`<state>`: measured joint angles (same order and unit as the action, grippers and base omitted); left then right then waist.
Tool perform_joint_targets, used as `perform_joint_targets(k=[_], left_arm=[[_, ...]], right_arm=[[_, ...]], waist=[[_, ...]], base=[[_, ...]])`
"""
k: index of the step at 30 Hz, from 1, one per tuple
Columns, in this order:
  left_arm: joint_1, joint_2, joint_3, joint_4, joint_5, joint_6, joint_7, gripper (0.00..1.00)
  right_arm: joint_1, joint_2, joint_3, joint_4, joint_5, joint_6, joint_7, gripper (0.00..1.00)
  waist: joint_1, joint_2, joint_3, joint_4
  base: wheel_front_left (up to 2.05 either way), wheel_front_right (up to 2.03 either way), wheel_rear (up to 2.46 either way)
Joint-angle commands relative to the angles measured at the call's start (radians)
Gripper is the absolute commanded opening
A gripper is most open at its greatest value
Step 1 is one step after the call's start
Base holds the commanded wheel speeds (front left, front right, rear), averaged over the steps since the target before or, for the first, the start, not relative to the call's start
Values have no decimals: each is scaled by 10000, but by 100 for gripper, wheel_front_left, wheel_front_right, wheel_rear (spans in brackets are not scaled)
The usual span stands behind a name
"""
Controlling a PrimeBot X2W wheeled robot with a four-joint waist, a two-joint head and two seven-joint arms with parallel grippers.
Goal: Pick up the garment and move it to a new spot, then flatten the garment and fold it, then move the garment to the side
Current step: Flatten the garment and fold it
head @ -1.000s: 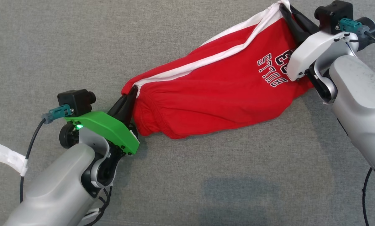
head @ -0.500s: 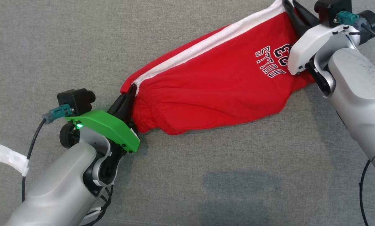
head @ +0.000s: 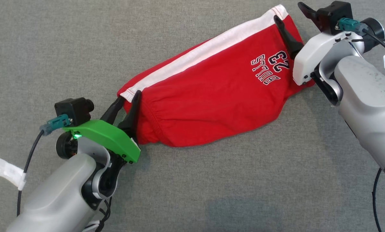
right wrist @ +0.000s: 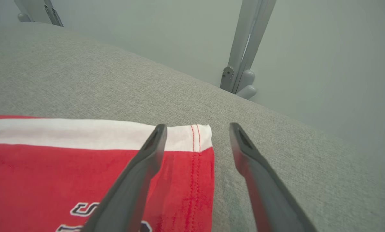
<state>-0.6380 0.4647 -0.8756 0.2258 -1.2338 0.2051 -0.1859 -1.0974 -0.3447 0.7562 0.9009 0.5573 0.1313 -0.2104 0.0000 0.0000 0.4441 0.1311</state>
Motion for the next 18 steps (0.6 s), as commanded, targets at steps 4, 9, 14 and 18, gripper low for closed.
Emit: perform_joint_targets(k=[4, 9, 14, 18], left_arm=[[606, 339, 65, -549, 543, 320, -474, 100], [1732, 539, 434, -1466, 1801, 1046, -788, 100], [3197, 251, 1444, -2334, 3579, 1357, -792, 100], [4072, -228, 2145, -2459, 4696, 1129, -795, 100]], right_arm=[[554, -379, 44, -406, 419, -12, 240, 100], [1341, -742, -322, -748, 778, -12, 768, 100], [2021, -1094, -806, -1088, 872, -12, 1717, 100], [2359, -1080, -1344, -1306, 950, -12, 2339, 100]], waist=[[0, 0, -915, -242], [0, 0, -1685, -268], [0, 0, -2000, -81], [0, 0, -1960, 183]], base=[[0, 0, 0], [0, 0, 0], [0, 0, 0], [0, 0, 0]])
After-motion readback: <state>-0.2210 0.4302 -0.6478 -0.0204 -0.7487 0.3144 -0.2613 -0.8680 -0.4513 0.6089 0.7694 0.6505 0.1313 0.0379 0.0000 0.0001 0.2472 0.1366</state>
